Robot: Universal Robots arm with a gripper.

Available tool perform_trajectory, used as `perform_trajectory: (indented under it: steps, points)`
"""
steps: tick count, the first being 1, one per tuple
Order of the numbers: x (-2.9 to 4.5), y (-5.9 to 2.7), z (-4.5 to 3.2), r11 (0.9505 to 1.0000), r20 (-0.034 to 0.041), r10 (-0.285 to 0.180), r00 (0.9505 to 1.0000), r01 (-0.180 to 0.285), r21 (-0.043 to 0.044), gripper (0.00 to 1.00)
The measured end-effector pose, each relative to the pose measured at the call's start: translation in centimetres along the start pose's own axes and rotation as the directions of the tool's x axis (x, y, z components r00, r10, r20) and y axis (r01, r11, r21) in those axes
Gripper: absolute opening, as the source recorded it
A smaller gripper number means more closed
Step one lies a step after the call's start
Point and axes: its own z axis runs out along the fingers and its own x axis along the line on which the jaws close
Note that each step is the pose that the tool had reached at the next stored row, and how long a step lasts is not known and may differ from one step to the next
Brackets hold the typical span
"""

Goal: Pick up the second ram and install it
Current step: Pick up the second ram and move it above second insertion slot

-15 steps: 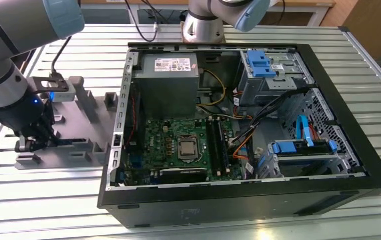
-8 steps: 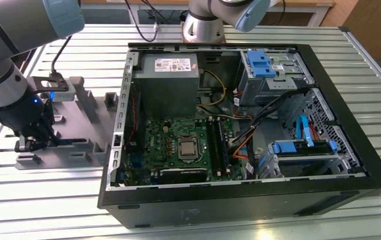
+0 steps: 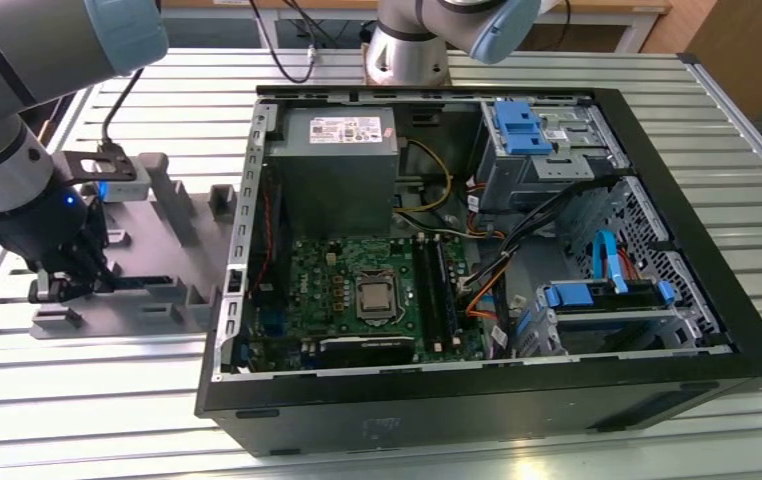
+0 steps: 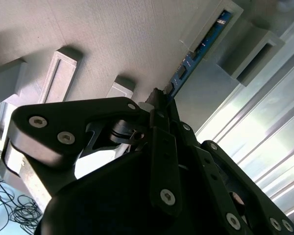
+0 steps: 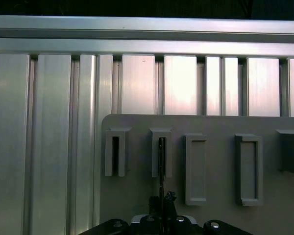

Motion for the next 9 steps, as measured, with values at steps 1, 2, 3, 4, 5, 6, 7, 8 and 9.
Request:
perform_trajectory:
  steps: [1,2,3,4,5,6,7,8,9]
  points:
    - [0.00,0.00,0.00,1.0000,0.0000,0.000,1.0000,0.000,0.0000,0.14]
    - [0.00,0.00,-0.01,1.0000,-0.0001,0.000,1.0000,0.000,0.0000,0.14]
    - [0.00,0.00,-0.01,1.0000,0.0000,0.000,1.0000,0.000,0.0000,0.14]
    - [0.00,0.00,-0.01,1.0000,0.0000,0.000,1.0000,0.000,0.0000,0.14]
    - [0.00,0.00,-0.05,1.0000,0.0000,0.000,1.0000,0.000,0.0000,0.14]
    - [0.00,0.00,-0.08,1.0000,-0.0001,0.000,1.0000,0.000,0.0000,0.14]
    - [0.00,0.00,-0.09,1.0000,-0.0001,0.000,1.0000,0.000,-0.0001,0.14]
    - [0.00,0.00,-0.10,1.0000,-0.0001,0.000,1.0000,0.000,-0.0001,0.14]
    - [0.00,0.00,-0.13,1.0000,-0.0002,0.000,1.0000,0.000,-0.0001,0.14]
